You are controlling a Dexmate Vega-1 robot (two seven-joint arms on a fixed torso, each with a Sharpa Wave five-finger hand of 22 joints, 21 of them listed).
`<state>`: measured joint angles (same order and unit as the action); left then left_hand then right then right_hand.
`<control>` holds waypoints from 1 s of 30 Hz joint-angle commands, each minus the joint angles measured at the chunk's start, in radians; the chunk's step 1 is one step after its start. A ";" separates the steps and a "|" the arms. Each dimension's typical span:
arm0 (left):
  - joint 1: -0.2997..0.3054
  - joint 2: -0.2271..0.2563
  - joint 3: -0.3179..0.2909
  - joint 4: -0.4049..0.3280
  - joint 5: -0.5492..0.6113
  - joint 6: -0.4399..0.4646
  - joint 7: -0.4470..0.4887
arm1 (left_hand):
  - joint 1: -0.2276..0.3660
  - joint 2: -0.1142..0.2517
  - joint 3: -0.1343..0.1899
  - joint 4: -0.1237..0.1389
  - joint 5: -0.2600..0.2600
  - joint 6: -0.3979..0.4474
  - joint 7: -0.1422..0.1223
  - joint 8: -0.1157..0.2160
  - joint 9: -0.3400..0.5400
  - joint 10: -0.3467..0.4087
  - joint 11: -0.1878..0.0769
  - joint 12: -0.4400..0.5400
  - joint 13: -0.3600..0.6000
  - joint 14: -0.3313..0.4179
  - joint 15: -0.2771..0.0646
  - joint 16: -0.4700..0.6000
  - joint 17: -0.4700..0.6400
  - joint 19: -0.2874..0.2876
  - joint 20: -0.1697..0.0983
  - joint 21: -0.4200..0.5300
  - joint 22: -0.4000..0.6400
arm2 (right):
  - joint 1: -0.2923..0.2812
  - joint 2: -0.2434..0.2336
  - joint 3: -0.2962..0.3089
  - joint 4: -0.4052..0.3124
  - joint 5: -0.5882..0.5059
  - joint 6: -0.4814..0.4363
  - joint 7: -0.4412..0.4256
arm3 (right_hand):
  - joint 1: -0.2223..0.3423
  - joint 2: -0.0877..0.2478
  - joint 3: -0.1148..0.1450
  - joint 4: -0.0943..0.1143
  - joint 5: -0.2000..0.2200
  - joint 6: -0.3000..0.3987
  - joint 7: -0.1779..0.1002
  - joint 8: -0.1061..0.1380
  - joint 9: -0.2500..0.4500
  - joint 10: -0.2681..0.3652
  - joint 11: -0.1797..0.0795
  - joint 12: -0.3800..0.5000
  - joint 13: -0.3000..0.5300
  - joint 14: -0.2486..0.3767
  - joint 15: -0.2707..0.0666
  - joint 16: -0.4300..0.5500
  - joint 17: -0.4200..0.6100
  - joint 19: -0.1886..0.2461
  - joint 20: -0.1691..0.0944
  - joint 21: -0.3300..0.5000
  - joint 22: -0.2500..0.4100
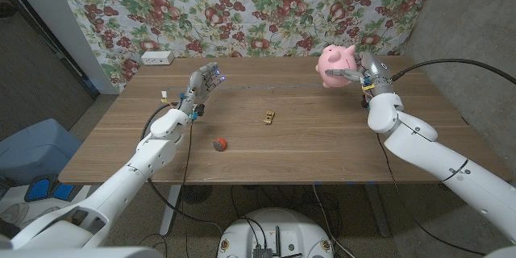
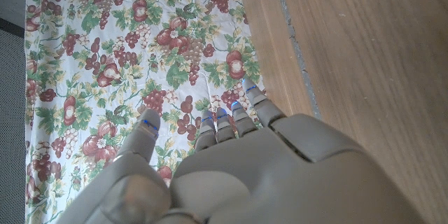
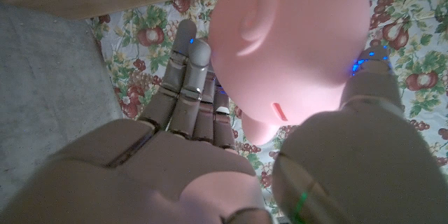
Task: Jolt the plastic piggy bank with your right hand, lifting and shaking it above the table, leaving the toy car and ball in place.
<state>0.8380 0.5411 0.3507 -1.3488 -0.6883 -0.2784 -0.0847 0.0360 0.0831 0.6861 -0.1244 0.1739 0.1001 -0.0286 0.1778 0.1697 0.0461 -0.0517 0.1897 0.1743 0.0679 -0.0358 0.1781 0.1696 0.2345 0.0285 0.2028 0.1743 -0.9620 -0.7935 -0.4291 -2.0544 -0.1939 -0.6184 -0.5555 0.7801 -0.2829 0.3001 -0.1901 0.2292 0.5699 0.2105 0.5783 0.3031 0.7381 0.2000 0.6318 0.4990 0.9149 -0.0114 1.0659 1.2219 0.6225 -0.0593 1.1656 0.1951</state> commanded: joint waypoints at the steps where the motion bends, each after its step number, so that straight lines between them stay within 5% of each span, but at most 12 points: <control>1: 0.004 -0.002 0.008 -0.014 0.016 0.003 0.017 | -0.006 0.017 0.008 -0.002 0.005 0.011 -0.003 0.004 0.005 0.002 0.002 0.003 0.005 0.005 -0.023 0.001 0.002 0.010 0.002 -0.004 0.003 | -0.037 0.106 0.016 0.059 -0.089 0.051 -0.216 | 0.358 0.367 0.192 0.023 0.176 0.358 -0.091 0.002 0.143 0.318 -0.211 0.045 0.242 0.085 -0.202 0.003 0.002 0.002 -0.011 0.010 -0.001; 16: 0.017 0.000 0.009 -0.032 0.022 -0.001 0.029 | -0.002 0.018 0.010 -0.006 0.005 0.011 -0.003 0.004 0.005 0.002 0.005 0.003 0.005 0.005 -0.023 0.001 0.001 0.010 0.003 -0.004 0.003 | -0.056 0.113 0.040 0.056 -0.121 0.069 -0.221 | 0.356 0.364 0.195 0.023 0.177 0.361 -0.094 -0.002 0.143 0.317 -0.213 0.043 0.245 0.087 -0.203 0.001 0.001 -0.002 -0.016 0.023 -0.005; 30: 0.039 0.003 0.006 -0.060 0.023 -0.009 0.041 | -0.001 0.017 0.011 -0.008 0.004 0.012 -0.005 0.004 0.005 0.003 0.004 0.003 0.004 0.005 -0.023 0.001 0.001 0.010 0.003 -0.004 0.004 | -0.064 0.067 0.037 0.030 -0.097 0.099 -0.106 | 0.353 0.364 0.197 0.023 0.178 0.361 -0.095 -0.006 0.145 0.318 -0.213 0.040 0.245 0.087 -0.203 0.000 0.001 -0.013 -0.014 0.032 -0.007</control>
<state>0.8591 0.5411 0.3600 -1.3883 -0.6667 -0.2797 -0.0557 0.0360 0.0831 0.6902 -0.1285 0.1739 0.1056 -0.0340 0.1778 0.1697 0.0461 -0.0517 0.1897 0.1743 0.0679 -0.0357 0.1780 0.1675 0.2345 0.0285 0.2028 0.1743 -1.0186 -0.6942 -0.3912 -2.0040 -0.3034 -0.5419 -0.7403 0.7802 -0.2829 0.3001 -0.1901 0.2985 0.5702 0.2105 0.5670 0.3033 0.7381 0.2000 0.6319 0.4990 0.9149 -0.0114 1.0658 1.2221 0.6155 -0.0587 1.1920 0.1858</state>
